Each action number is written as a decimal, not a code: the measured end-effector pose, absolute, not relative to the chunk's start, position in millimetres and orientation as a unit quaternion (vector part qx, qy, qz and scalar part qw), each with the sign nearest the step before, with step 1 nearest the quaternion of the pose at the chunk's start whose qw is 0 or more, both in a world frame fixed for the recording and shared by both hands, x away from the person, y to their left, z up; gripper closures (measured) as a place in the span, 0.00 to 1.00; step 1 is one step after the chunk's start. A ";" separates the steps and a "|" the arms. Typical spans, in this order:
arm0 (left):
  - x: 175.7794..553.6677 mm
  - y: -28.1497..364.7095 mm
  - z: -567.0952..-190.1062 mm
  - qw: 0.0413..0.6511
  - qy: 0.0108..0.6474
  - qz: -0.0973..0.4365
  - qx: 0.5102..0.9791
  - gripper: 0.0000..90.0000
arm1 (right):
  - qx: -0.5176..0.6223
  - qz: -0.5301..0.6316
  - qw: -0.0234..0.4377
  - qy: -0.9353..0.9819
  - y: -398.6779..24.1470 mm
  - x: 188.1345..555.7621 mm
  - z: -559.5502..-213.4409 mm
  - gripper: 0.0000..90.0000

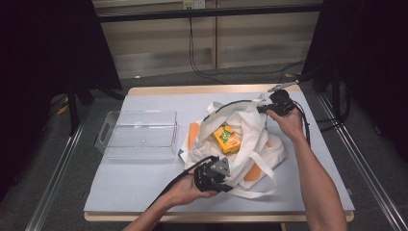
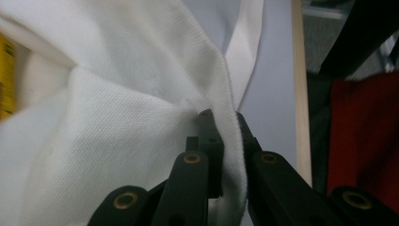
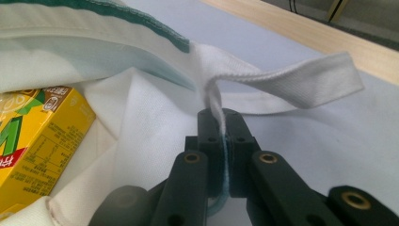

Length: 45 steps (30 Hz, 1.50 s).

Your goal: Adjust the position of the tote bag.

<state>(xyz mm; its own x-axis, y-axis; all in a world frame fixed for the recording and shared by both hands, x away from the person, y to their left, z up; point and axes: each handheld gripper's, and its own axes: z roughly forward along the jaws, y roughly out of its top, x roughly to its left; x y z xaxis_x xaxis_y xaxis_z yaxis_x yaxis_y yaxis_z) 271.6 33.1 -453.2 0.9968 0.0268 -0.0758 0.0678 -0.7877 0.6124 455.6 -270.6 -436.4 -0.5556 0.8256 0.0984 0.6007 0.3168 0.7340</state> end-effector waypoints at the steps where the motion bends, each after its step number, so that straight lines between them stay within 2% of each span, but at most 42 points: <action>1: 273.2 34.6 -453.8 0.333 0.028 -0.039 0.942 0.97 | 0.446 0.376 0.147 0.799 -271.2 455.7 -439.1 0.97; 20: 274.3 36.9 -465.8 0.331 0.039 -0.047 0.942 0.97 | 0.474 0.352 0.147 0.794 -268.2 452.8 -485.4 0.97; 21: 273.6 36.7 -465.5 0.331 0.039 -0.043 0.942 0.97 | 0.469 0.352 0.147 0.796 -268.4 453.0 -484.8 0.96; 23: 273.1 36.9 -464.6 0.331 0.033 -0.053 0.941 0.88 | 0.472 0.350 0.147 0.796 -267.8 452.2 -483.3 0.95; 24: 270.2 36.8 -464.4 0.334 0.036 -0.047 0.941 0.83 | 0.469 0.353 0.152 0.795 -268.8 450.9 -478.9 0.88; 25: 269.1 37.0 -463.8 0.336 0.033 -0.047 0.940 0.83 | 0.469 0.353 0.152 0.795 -268.8 450.9 -478.9 0.88; 26: 269.9 38.2 -461.4 0.332 0.024 -0.062 0.941 0.81 | 0.468 0.359 0.147 0.794 -270.2 449.7 -476.4 0.83; 27: 269.5 39.6 -460.0 0.343 0.030 -0.057 0.937 0.76 | 0.468 0.363 0.153 0.791 -273.2 447.0 -469.1 0.75; 29: 270.5 41.1 -458.4 0.349 0.029 -0.058 0.935 0.75 | 0.466 0.372 0.149 0.789 -275.1 445.1 -464.7 0.72; 30: 271.3 44.4 -454.1 0.368 0.042 -0.068 0.926 0.69 | 0.461 0.391 0.152 0.782 -278.0 439.4 -454.6 0.65; 32: 271.8 46.3 -451.3 0.374 0.042 -0.070 0.924 0.67 | 0.456 0.400 0.153 0.780 -278.5 435.6 -449.9 0.64; 37: 270.3 55.9 -438.4 0.393 0.056 -0.053 0.916 0.53 | 0.440 0.403 0.165 0.785 -279.0 416.1 -431.7 0.44; 38: 271.7 58.8 -435.0 0.391 0.055 -0.052 0.917 0.51 | 0.443 0.401 0.167 0.785 -279.1 410.1 -425.7 0.41; 42: 278.1 72.6 -424.0 0.409 0.067 -0.037 0.909 0.50 | 0.430 0.407 0.165 0.788 -277.3 400.5 -418.0 0.38; 45: 283.9 83.7 -413.8 0.419 0.078 -0.025 0.904 0.54 | 0.413 0.421 0.168 0.790 -272.2 384.1 -412.0 0.35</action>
<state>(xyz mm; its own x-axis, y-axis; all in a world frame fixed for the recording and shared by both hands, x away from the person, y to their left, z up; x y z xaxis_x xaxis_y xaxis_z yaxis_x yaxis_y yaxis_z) 283.9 83.7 -413.8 0.9865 0.1212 -0.1104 0.1626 -0.6373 0.7532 384.1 -272.2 -412.0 -0.6026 0.7938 0.0828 0.5107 0.3037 0.8043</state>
